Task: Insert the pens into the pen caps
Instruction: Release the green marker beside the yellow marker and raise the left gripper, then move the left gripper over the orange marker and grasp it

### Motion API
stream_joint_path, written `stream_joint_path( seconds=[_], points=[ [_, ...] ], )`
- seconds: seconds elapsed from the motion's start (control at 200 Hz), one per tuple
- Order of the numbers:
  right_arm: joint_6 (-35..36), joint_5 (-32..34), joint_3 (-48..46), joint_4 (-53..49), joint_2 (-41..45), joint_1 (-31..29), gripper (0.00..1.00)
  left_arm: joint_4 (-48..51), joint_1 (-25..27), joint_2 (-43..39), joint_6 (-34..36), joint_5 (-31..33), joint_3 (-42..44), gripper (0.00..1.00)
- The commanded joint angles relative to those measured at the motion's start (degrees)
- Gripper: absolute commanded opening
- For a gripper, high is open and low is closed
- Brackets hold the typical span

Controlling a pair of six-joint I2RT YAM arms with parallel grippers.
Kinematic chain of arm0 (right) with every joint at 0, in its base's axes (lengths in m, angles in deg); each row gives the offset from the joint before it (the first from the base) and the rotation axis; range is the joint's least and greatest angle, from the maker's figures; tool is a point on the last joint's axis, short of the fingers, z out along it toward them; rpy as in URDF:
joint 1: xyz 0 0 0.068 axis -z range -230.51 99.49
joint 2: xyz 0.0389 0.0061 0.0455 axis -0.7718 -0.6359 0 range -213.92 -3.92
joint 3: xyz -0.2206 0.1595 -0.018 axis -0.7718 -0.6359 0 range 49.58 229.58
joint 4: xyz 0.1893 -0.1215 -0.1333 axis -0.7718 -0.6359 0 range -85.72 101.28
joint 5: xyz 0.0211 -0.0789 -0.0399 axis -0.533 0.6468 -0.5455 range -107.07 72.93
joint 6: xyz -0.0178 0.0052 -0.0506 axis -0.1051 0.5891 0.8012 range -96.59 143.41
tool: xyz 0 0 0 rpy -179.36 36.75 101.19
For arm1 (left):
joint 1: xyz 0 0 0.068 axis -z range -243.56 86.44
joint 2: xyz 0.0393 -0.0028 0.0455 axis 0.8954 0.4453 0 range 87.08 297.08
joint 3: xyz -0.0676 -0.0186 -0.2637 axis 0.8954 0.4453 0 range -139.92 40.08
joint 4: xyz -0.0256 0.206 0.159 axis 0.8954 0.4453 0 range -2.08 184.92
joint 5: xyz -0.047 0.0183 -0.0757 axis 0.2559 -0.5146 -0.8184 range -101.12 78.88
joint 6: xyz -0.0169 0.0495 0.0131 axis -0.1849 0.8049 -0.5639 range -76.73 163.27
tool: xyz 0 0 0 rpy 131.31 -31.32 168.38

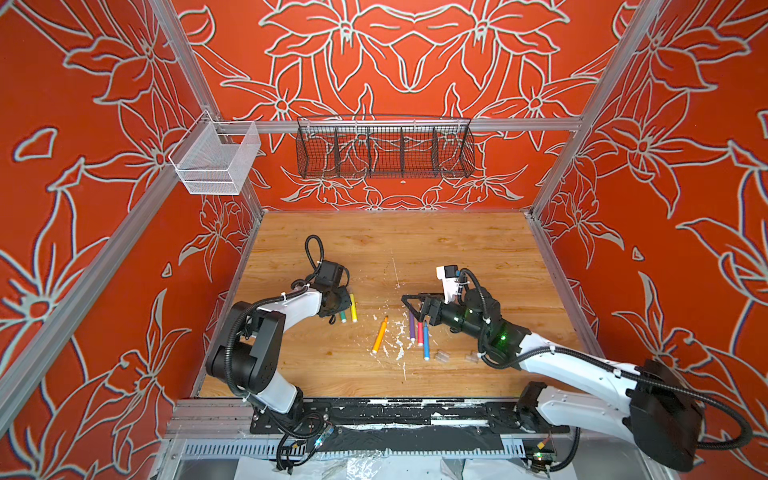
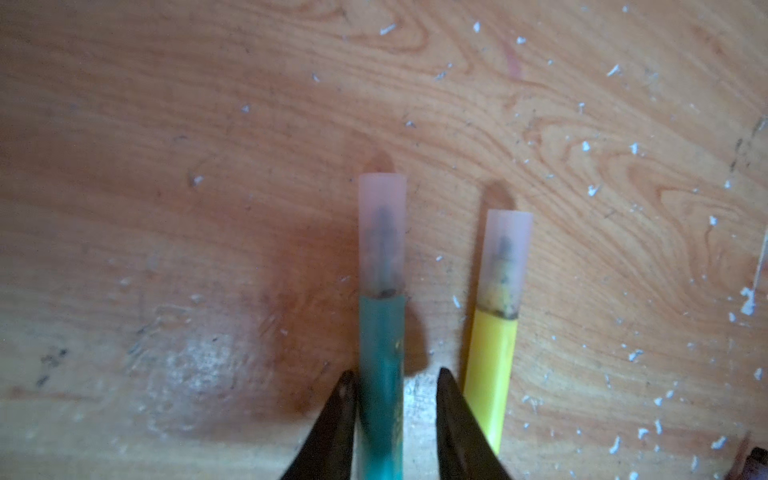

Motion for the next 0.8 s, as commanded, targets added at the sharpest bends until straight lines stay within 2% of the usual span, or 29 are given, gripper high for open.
stream_joint_path(
  seconds=[0.0,0.105,0.26,0.415,0.565,0.796],
  points=[
    [0.3,2.1,0.7,-0.7,2.1,-0.1,0.92,2.0,-0.3,-0.8,0.5,-0.9,0.1,0.32],
    [2.4,4.5,0.3,-1.8,3.2,-0.1,0.91,2.5,-0.3,-2.8,1.3,-1.7,0.1,0.34],
    [4.0,14.4,-4.2,-0.4,4.5,1.0,0.9,3.1,-0.1,-7.7,2.9,-4.1,0.8,0.36],
    [6.8,20.5,-5.1,-1.8,4.3,1.8,0.87,2.8,1.6,-15.6,4.5,-2.7,3.2,0.39],
    [7.9,24.9,-4.1,-5.2,3.8,2.2,0.85,7.8,8.8,-24.2,5.8,0.1,3.6,0.43],
    [8.1,27.8,-3.4,-9.1,4.6,3.3,0.84,11.7,24.1,-33.0,-0.5,0.3,8.5,0.45]
  ],
)
